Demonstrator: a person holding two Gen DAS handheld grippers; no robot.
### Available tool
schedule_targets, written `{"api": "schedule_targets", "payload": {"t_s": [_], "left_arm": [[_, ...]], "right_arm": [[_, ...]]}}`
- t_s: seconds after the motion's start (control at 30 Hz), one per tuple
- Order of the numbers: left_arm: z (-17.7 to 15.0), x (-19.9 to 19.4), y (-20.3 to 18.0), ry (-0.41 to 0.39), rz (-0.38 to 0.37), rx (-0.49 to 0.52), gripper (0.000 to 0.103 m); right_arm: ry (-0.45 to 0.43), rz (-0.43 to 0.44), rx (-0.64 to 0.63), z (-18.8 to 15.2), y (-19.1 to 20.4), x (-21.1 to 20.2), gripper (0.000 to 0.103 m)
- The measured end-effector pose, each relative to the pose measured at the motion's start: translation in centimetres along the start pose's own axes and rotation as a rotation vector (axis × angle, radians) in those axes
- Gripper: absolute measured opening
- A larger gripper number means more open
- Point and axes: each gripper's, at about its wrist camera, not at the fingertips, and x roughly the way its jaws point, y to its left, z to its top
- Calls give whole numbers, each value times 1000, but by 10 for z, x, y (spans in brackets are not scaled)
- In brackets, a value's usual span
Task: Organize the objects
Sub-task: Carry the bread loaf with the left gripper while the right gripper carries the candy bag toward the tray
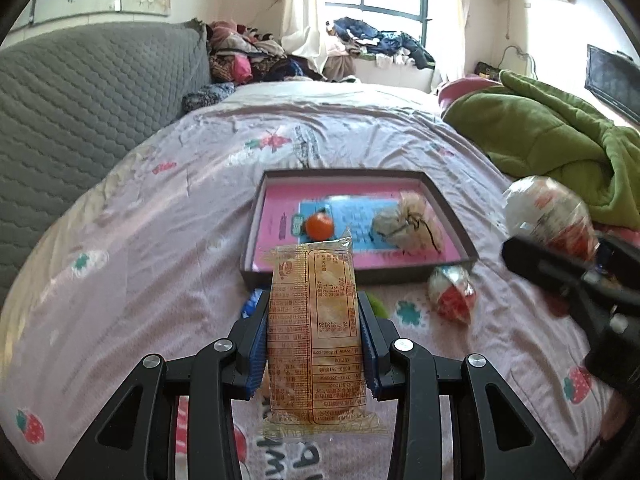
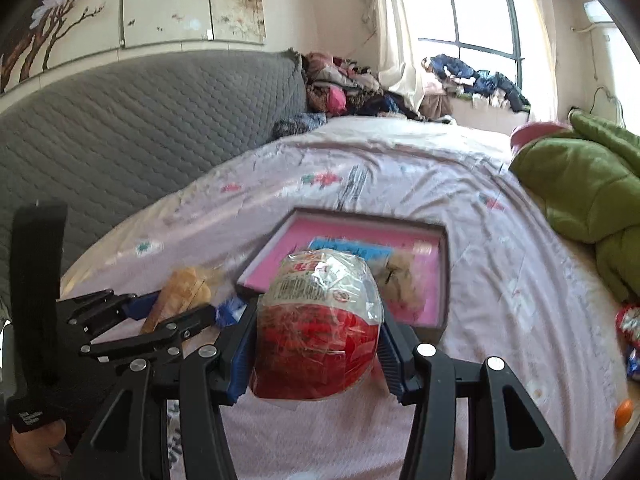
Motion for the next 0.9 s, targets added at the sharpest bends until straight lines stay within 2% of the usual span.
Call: {"api": "schedule_targets", "payload": {"t_s": [0.37, 0.53, 0.9], "left_arm": [[51, 2, 7, -57, 37, 3, 40], [63, 5, 6, -74, 41, 12, 40], [75, 28, 6, -57, 61, 16, 40]], "right_arm": [[-90, -18, -28, 41, -15, -11, 53], [-104, -19, -29, 49, -19, -9, 53], [-114, -21, -36, 62, -31, 4, 53]]}}
